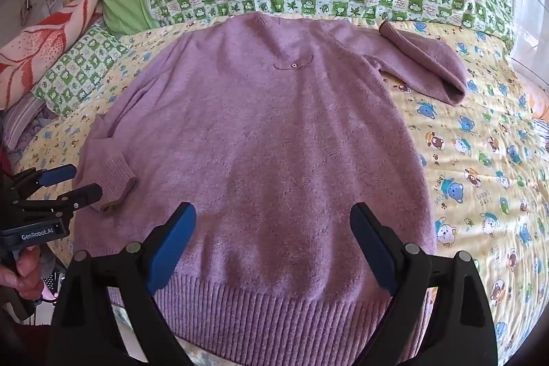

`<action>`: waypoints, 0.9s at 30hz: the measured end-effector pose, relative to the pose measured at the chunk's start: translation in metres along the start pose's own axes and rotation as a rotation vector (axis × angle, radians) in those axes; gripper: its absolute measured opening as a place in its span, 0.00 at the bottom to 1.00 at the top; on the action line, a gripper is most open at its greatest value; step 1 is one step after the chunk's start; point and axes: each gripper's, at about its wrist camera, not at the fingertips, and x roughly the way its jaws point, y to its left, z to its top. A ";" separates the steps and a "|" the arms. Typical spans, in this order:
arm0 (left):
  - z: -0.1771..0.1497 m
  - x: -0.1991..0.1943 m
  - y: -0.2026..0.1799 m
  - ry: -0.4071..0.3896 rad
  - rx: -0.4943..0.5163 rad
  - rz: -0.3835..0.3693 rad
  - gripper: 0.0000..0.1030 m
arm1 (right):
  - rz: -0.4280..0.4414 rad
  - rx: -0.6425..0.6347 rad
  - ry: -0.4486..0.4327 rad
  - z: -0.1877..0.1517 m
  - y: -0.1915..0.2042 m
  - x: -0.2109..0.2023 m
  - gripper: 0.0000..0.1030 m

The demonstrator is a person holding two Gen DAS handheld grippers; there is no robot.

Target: Fold small clothes

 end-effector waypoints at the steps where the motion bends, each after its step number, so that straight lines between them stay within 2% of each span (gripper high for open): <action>1: 0.000 0.000 0.000 0.004 0.001 -0.001 0.74 | 0.001 0.000 0.000 0.000 0.000 0.000 0.89; 27: -0.001 0.001 0.001 0.012 -0.016 -0.020 0.74 | 0.010 0.001 0.001 0.001 0.005 0.001 0.89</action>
